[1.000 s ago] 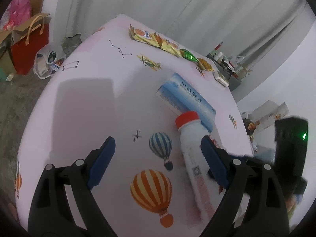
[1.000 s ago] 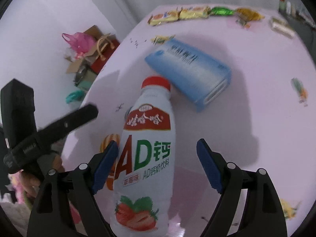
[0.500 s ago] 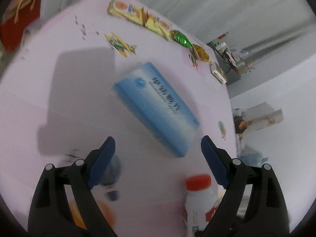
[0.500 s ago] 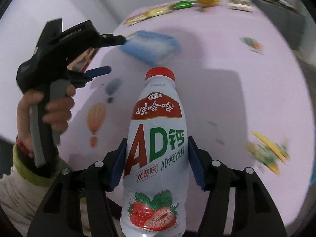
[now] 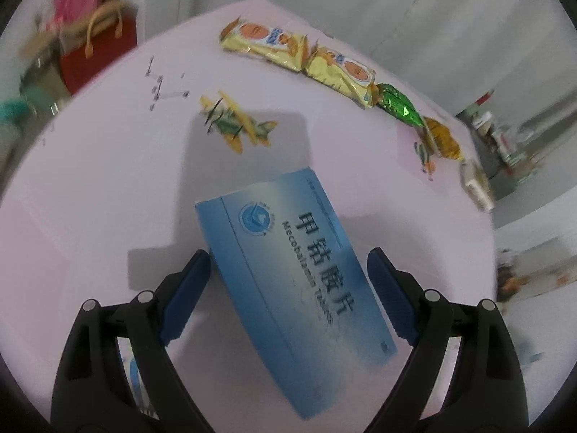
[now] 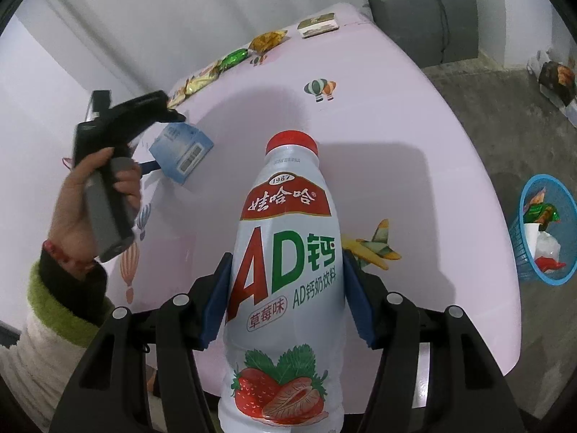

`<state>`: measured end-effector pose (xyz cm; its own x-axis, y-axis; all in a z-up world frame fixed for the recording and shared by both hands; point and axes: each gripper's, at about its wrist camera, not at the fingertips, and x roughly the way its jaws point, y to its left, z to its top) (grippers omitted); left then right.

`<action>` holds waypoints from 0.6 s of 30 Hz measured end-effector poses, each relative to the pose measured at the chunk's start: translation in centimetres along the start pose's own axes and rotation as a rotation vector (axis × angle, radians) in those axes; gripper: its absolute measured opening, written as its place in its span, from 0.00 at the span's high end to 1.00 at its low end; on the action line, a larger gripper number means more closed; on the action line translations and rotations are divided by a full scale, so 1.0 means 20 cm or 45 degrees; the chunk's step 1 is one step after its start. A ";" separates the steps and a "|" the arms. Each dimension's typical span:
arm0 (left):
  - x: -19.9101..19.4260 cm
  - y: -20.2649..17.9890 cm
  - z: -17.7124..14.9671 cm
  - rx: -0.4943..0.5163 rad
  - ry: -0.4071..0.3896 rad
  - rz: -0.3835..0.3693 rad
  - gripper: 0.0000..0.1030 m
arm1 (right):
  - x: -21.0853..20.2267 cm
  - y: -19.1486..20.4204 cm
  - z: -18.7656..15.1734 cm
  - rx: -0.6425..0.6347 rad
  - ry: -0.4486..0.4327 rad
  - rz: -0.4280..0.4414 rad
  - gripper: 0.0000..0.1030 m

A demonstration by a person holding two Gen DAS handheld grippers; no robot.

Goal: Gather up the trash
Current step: 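Grasp the blue medicine box with the left tool while the right tool grasps the white AD bottle, then lift the medicine box and AD bottle off the table with both tools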

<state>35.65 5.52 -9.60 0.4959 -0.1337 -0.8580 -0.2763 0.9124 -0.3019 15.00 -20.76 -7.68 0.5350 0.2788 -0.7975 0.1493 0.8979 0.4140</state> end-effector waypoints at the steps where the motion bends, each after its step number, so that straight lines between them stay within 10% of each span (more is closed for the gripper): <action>1: 0.01 -0.03 0.00 0.038 -0.017 0.033 0.18 | 0.01 0.00 0.00 0.003 -0.003 0.002 0.44; 6: 0.06 -0.17 -0.06 0.366 -0.068 0.118 0.19 | -0.02 -0.03 -0.02 0.035 -0.023 0.010 0.44; 18: -0.16 -0.12 -0.45 0.790 0.001 -0.073 0.24 | -0.09 -0.09 -0.07 0.133 -0.078 -0.003 0.44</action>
<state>27.31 0.26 -9.93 0.4948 -0.1894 -0.8481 0.2807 0.9585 -0.0503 12.57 -22.43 -7.70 0.5838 0.2527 -0.7715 0.2344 0.8574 0.4582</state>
